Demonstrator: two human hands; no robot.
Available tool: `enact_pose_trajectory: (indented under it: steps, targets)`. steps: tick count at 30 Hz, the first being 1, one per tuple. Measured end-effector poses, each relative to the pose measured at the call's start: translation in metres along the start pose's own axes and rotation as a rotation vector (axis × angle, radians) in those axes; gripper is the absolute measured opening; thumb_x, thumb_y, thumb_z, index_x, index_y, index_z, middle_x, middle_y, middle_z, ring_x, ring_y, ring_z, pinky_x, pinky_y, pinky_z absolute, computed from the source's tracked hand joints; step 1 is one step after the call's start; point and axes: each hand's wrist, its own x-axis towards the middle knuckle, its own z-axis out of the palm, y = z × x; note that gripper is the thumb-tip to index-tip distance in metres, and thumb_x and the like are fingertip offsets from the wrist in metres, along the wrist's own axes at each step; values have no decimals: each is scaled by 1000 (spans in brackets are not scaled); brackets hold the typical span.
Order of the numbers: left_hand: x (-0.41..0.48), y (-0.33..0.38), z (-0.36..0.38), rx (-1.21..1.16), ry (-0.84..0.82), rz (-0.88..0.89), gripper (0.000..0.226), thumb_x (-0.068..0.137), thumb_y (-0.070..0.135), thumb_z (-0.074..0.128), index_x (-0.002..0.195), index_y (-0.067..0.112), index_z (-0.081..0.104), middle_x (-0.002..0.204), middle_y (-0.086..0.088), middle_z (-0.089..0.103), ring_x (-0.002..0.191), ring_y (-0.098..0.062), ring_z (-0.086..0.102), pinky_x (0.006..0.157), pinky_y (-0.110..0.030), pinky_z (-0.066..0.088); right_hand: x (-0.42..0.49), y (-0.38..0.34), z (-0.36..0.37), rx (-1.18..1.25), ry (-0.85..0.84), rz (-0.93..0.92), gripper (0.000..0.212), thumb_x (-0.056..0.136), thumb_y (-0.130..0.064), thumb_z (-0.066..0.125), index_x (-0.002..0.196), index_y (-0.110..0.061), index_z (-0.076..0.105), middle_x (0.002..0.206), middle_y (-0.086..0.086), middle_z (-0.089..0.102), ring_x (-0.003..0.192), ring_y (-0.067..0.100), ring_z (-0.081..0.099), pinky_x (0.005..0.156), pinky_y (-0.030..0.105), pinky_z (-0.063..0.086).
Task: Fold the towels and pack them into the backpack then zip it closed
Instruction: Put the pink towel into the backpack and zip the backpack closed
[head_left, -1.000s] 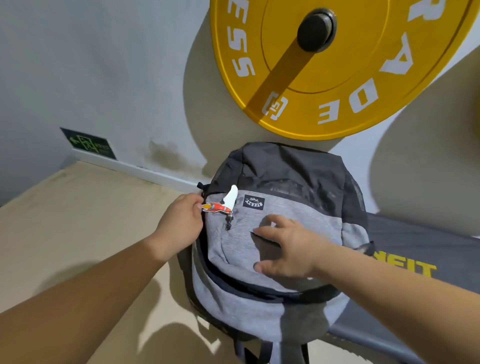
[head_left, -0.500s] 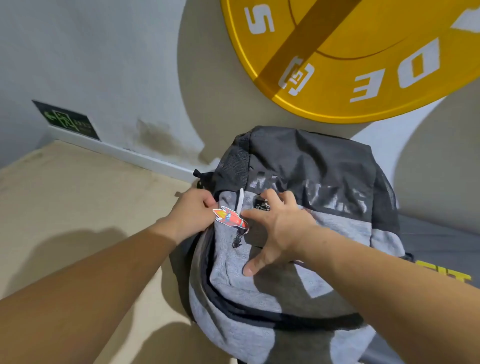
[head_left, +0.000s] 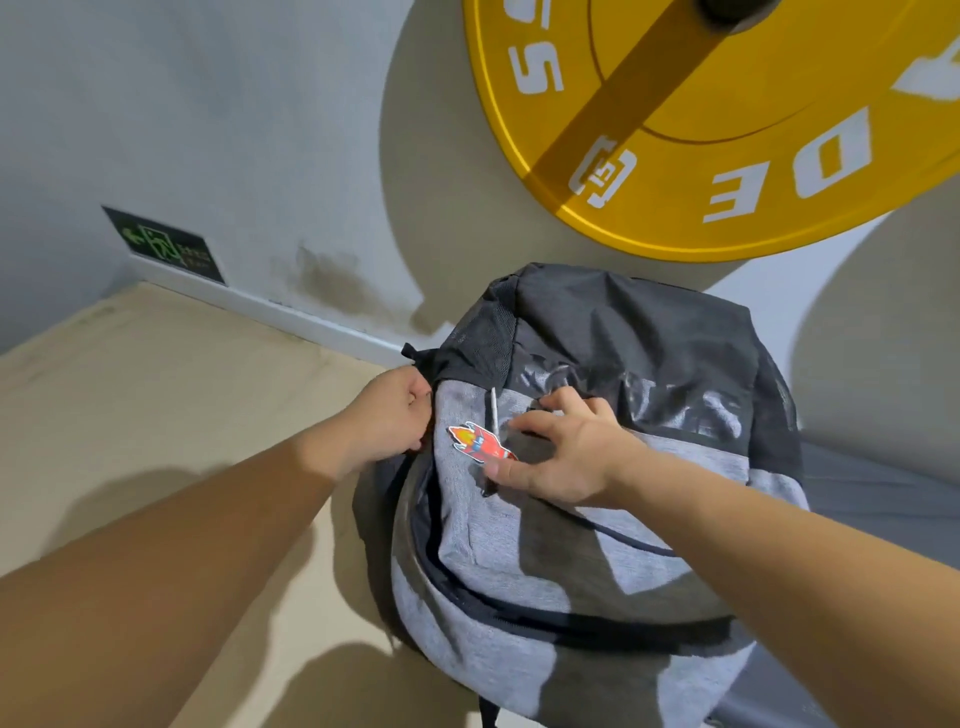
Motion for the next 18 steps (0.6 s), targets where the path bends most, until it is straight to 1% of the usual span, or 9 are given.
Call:
enact_pose_trajectory:
  steps: [2,3,4,6,9,11,14,16,18]
  targets:
    - [-9,-5,-10,133,-8,119,9,100,9,45,97,10,54,81,-14,66,69,-32,65,62,-36,53,0,-9,7,-118,207,-96,65,87,-76,42,142,-41,46,142,-7,40,140,27,31,116,54,27]
    - [-13,-7,-15,244,-3,193,10,100,9,45,100,9,55,85,-12,65,76,-35,63,68,-40,51,0,-17,12,-133,313,-219,56,92,-61,43,142,-35,47,141,-5,45,141,28,35,117,53,27]
    - [-19,-7,-18,339,3,272,11,99,9,45,101,10,56,88,-9,63,80,-35,62,71,-41,50,1,-25,17,-104,351,-361,54,92,-45,44,143,-28,47,143,-2,49,143,28,36,118,51,26]
    - [-28,-9,-23,437,-21,350,14,98,16,43,100,13,57,92,-7,63,84,-33,62,74,-44,51,6,-41,27,50,214,-516,67,89,-22,45,154,-20,33,155,5,42,151,28,25,124,46,20]
    - [-49,-16,-27,567,-68,288,23,102,29,39,94,14,55,87,-9,64,81,-35,62,73,-46,50,21,-55,40,59,-46,-335,64,102,-22,36,161,-17,13,167,10,19,156,24,7,125,40,-1]
    - [-64,-14,-28,585,-99,239,21,104,26,43,94,12,56,87,-10,63,82,-36,60,73,-44,48,31,-58,48,29,-99,-274,60,105,-28,27,162,-21,8,170,3,10,157,17,-1,124,39,-10]
    - [-93,13,-21,661,-218,243,17,105,25,43,103,13,56,97,-8,64,90,-33,60,78,-41,48,40,-61,54,70,-142,-223,59,107,-26,22,163,-24,4,171,-3,1,156,12,-7,122,36,-14]
    - [-130,29,-8,629,-364,342,17,104,24,45,102,16,60,92,1,66,85,-22,63,78,-36,52,45,-58,53,145,-139,-174,59,107,-24,22,163,-24,5,171,0,2,157,14,-6,123,36,-12]
    - [-169,44,1,408,-536,410,16,100,22,52,87,24,61,72,16,61,67,-3,57,66,-22,47,46,-51,51,214,-129,-149,59,106,-24,26,163,-27,9,171,4,5,157,17,-4,125,37,-8]
